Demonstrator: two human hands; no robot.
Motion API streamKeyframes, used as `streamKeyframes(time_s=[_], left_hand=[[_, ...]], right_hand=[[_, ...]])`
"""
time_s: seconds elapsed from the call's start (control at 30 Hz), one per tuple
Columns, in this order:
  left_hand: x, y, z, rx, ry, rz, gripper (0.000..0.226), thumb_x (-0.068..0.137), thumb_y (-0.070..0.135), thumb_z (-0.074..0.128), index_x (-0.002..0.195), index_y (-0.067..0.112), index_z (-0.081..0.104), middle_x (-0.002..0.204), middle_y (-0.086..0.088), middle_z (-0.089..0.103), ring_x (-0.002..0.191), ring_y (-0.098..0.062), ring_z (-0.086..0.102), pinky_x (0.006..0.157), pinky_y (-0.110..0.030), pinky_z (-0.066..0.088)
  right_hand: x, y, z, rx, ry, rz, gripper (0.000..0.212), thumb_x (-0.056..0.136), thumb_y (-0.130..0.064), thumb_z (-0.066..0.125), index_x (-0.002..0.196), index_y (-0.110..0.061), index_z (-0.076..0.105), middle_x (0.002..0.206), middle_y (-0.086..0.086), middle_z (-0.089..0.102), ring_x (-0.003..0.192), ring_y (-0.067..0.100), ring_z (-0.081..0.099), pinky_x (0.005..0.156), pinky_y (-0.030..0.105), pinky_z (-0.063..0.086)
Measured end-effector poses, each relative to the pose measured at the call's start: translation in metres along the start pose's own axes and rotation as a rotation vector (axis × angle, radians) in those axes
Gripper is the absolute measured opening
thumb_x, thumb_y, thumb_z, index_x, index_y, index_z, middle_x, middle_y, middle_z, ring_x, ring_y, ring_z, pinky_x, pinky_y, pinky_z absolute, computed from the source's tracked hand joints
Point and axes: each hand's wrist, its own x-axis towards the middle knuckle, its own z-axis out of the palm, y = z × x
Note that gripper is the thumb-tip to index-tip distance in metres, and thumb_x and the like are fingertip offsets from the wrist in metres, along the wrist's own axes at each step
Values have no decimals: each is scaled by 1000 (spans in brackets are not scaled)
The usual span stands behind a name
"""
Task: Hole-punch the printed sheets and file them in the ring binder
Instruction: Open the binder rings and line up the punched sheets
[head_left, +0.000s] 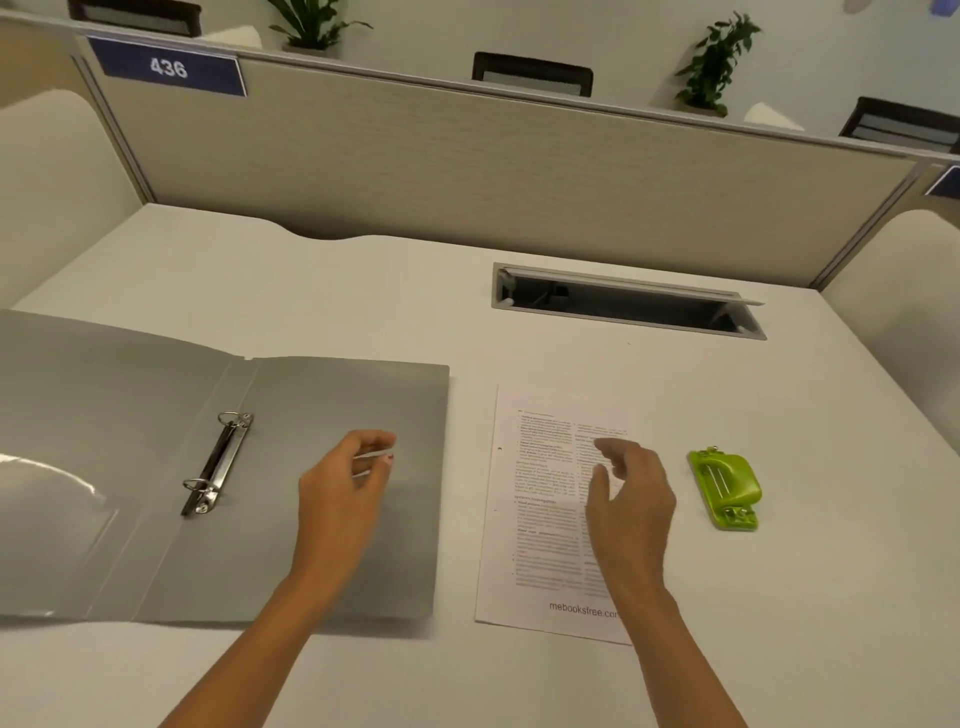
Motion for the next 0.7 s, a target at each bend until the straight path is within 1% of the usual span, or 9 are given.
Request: streamKeyframes(time_s=[0.07, 0.17, 0.23, 0.37, 0.47, 0.53, 0.57, 0.63, 0.7], left_hand=[[2, -4, -18, 12, 51, 39, 20, 91, 13, 61, 102, 28, 68, 98, 16, 70, 91, 5, 64, 72, -2, 46], [7, -16, -47, -1, 143, 39, 24, 91, 9, 61, 104, 27, 70, 101, 14, 70, 92, 1, 65, 76, -6, 49], [10, -27, -69, -9, 212, 4, 24, 91, 10, 61, 103, 29, 70, 101, 13, 69, 93, -1, 64, 76, -6, 48], [14, -52, -109, 36, 312, -46, 26, 90, 7, 61, 103, 26, 72, 102, 6, 70, 92, -7, 64, 75, -10, 46], [18, -67, -129, 31, 351, -104, 28, 88, 3, 62, 102, 25, 72, 101, 4, 72, 90, -4, 65, 73, -4, 44], [21, -76, -136, 44, 358, -123, 28, 88, 4, 63, 103, 25, 72, 101, 4, 72, 92, -4, 65, 78, -7, 42], [21, -80, -139, 51, 356, -128, 28, 88, 4, 63, 104, 25, 72, 101, 4, 72, 93, -5, 65, 80, -9, 41], [22, -87, -141, 55, 340, -134, 27, 88, 4, 63, 106, 22, 71, 103, 4, 71, 95, -7, 65, 81, -9, 41], [23, -93, -141, 49, 318, -139, 27, 88, 3, 63, 107, 20, 70, 102, 5, 71, 93, -6, 65, 80, -9, 42]], right_hand=[[-6, -22, 13, 70, -67, -68, 27, 88, 4, 57, 109, -11, 66, 105, 1, 63, 96, 17, 59, 88, 28, 50], [-17, -54, 38, 162, -207, -139, 22, 89, 0, 61, 106, -13, 67, 103, -2, 66, 91, 10, 62, 81, 10, 48], [-26, -72, 57, 215, -324, -178, 18, 90, -6, 62, 105, -14, 67, 101, -4, 67, 89, 5, 62, 78, 4, 46], [-46, -105, 99, 289, -551, -252, 14, 90, -10, 62, 101, -15, 68, 100, -4, 69, 88, 5, 62, 79, 6, 48], [-58, -123, 129, 290, -636, -325, 15, 89, -6, 62, 100, -12, 70, 98, 0, 70, 86, 8, 63, 79, 12, 49], [-66, -128, 148, 229, -699, -378, 22, 90, -7, 59, 110, -11, 68, 110, 3, 68, 101, 13, 61, 93, 19, 46], [-70, -128, 158, 156, -731, -424, 29, 92, -10, 57, 120, -12, 64, 123, 4, 63, 115, 17, 56, 103, 21, 39], [-80, -123, 175, -14, -775, -507, 44, 95, -20, 52, 139, -15, 48, 149, 7, 41, 141, 23, 31, 117, 27, 17], [-86, -113, 188, -156, -798, -539, 56, 98, -32, 45, 150, -18, 29, 161, 7, 15, 150, 23, 7, 121, 33, 1]])
